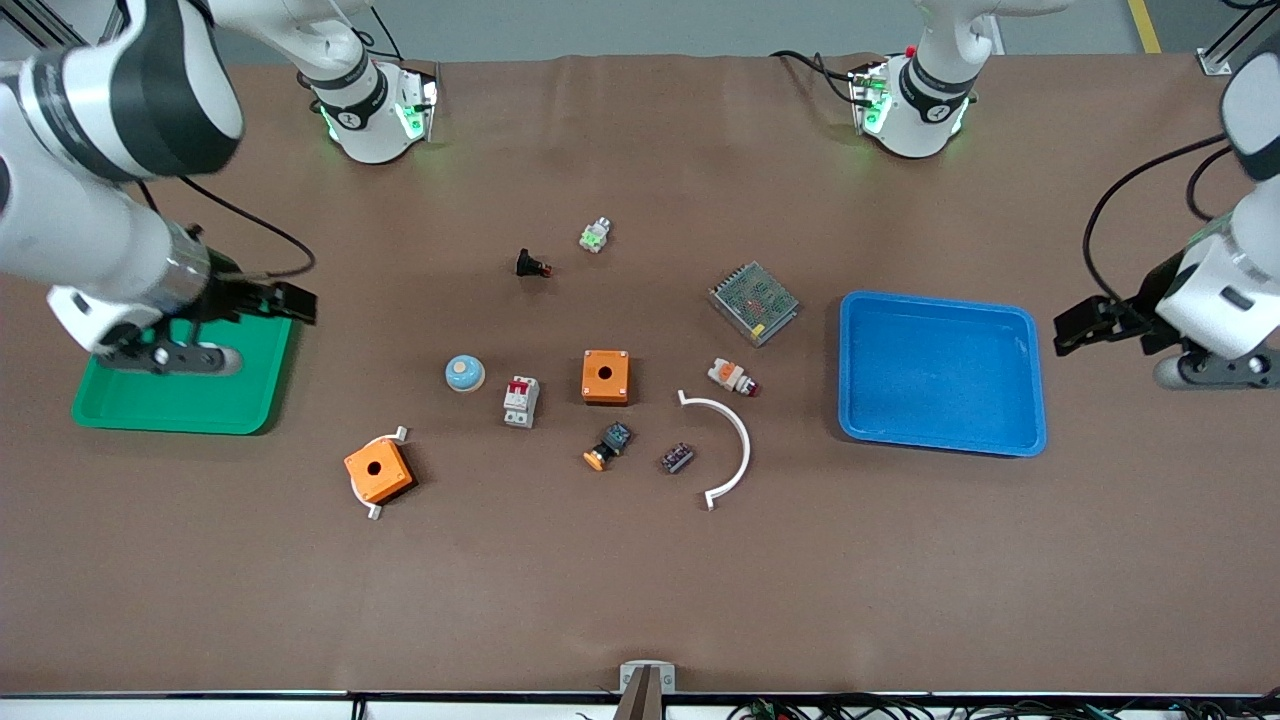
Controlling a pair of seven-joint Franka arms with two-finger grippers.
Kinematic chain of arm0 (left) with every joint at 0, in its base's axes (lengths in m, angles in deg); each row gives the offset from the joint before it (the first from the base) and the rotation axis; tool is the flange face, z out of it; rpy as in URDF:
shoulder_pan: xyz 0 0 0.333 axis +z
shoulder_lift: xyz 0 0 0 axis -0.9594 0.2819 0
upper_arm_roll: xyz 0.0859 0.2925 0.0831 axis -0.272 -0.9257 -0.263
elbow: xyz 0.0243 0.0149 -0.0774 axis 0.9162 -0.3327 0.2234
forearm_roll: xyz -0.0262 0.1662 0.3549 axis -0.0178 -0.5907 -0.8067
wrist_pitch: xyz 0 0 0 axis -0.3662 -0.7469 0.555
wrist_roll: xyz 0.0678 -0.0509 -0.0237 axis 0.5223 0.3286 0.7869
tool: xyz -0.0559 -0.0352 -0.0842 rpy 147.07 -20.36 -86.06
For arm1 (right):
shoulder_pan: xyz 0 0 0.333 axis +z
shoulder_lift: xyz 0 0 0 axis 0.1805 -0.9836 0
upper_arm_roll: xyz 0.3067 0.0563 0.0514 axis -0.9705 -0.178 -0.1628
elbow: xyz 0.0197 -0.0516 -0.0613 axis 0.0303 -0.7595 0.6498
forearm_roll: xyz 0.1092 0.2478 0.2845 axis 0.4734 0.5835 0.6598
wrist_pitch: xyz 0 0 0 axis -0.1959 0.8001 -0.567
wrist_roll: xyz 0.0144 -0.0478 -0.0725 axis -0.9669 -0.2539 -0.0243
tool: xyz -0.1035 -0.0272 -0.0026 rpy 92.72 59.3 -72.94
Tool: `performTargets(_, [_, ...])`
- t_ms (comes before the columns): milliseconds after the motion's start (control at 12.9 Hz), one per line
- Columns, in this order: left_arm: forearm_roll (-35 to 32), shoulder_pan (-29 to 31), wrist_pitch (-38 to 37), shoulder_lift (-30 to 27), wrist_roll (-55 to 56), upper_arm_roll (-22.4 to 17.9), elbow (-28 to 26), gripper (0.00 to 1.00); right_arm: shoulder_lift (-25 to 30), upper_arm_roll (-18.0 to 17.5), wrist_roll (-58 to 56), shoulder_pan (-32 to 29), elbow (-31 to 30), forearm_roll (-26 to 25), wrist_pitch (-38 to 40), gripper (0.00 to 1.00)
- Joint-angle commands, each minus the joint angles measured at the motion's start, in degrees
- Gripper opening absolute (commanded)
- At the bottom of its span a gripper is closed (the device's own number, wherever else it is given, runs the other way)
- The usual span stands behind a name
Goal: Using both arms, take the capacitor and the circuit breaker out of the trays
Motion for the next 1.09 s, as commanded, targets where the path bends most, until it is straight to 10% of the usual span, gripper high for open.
performTargets(0, [-0.7, 0.4, -3.7, 1.9, -4.5, 0.5, 4.4, 1.00, 7.4, -1.1, -2.0, -2.4, -6.4, -2.3, -2.9, 1.00])
performTargets(311, [0.7, 2.1, -4.9, -1.1, -7.6, 0.9, 2.8, 1.00, 11.6, -1.0, -9.8, -5.8, -6.6, -2.2, -2.5, 1.00])
performTargets(622, [0.7, 1.9, 7.3, -12.6, -6.4, 1.0, -13.7, 1.00, 12.3, -0.7, -10.9, -8.1, -6.3, -1.8, -2.5, 1.00])
performTargets(1011, [0.7, 1.9, 4.3, -9.4, -6.1, 0.9, -6.8, 1.00, 12.1, 1.5, -16.5, -8.8, -6.2, -1.2, -3.1, 1.00])
